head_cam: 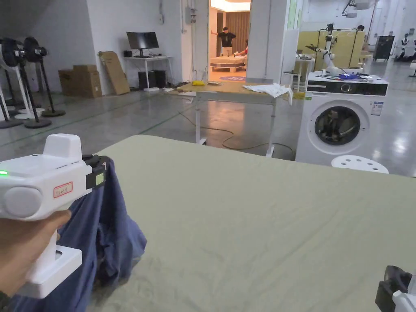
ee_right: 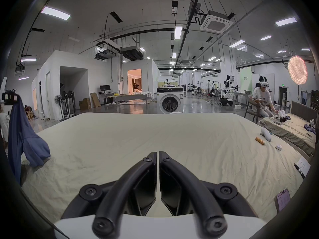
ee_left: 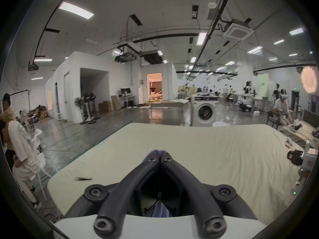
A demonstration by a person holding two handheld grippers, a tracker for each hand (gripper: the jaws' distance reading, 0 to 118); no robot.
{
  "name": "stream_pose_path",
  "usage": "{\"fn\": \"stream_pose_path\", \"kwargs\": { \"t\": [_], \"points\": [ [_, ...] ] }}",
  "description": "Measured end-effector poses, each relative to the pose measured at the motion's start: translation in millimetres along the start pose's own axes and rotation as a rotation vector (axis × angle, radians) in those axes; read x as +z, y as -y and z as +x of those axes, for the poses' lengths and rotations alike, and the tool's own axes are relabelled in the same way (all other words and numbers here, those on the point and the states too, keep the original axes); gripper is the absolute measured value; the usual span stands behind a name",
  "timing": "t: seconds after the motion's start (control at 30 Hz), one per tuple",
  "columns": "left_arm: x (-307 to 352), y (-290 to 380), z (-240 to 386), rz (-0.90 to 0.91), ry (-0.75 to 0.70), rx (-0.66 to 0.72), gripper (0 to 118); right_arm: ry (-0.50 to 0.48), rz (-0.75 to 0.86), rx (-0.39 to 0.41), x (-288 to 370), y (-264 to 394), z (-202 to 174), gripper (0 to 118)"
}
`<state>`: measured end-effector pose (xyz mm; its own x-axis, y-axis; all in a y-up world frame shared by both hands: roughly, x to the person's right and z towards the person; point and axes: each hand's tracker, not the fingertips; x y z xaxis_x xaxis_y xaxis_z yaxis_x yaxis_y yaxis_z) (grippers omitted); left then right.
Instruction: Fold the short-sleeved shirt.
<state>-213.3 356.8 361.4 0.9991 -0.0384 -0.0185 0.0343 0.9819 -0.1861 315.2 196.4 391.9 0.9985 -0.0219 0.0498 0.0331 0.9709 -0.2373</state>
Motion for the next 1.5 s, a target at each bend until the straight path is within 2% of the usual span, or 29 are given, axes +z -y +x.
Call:
{"fn": "stream_pose_path", "kwargs": {
  "t": [0.27, 0.5, 0.67, 0.87, 1.07, 1.13, 1.2, 1.3, 1.33, 1.5],
  "points": [
    [-25.3, -44.3, 109.3, 0.077, 0.274, -0.023, 0, 0.046, 0.06, -0.004, 22.7, -14.3, 28.7, 1],
    [-53.1, -55.2, 221.4, 0.083, 0.532, 0.04, 0, 0.143, 0.094, -0.011, 48.6, -19.2, 69.9, 1],
    [-63.3, -46.7, 296.8, 0.061, 0.694, 0.021, 0, 0.219, 0.092, -0.001, 66.7, -16.2, 101.2, 1],
    [-83.1, 2.7, 351.7, -0.085, 0.791, -0.006, 0, 0.282, 0.066, -0.013, 80.8, -7.0, 127.9, 1],
    [-101.6, 59.0, 345.7, -0.196, 0.755, -0.026, 3, 0.29, 0.031, -0.001, 82.9, 4.8, 132.4, 1],
    [-105.4, 69.5, 331.1, -0.214, 0.739, 0.019, 6, 0.279, 0.02, 0.0, 79.4, 7.7, 128.3, 1],
    [-108.1, 74.5, 315.4, -0.224, 0.723, 0.052, 17, 0.257, 0.015, -0.001, 75.7, 7.8, 122.5, 1],
    [-108.2, 75.2, 289.0, -0.196, 0.682, 0.049, 73, 0.229, 0.021, 0.006, 70.6, 3.5, 109.5, 1],
    [-107.0, 73.9, 279.4, -0.164, 0.656, 0.037, 82, 0.219, 0.031, 0.01, 68.4, 0.5, 106.2, 1],
    [-95.6, 67.1, 220.4, -0.025, 0.536, 0.007, 80, 0.19, 0.081, 0.036, 56.7, -18.1, 86.0, 1]
  ]
}}
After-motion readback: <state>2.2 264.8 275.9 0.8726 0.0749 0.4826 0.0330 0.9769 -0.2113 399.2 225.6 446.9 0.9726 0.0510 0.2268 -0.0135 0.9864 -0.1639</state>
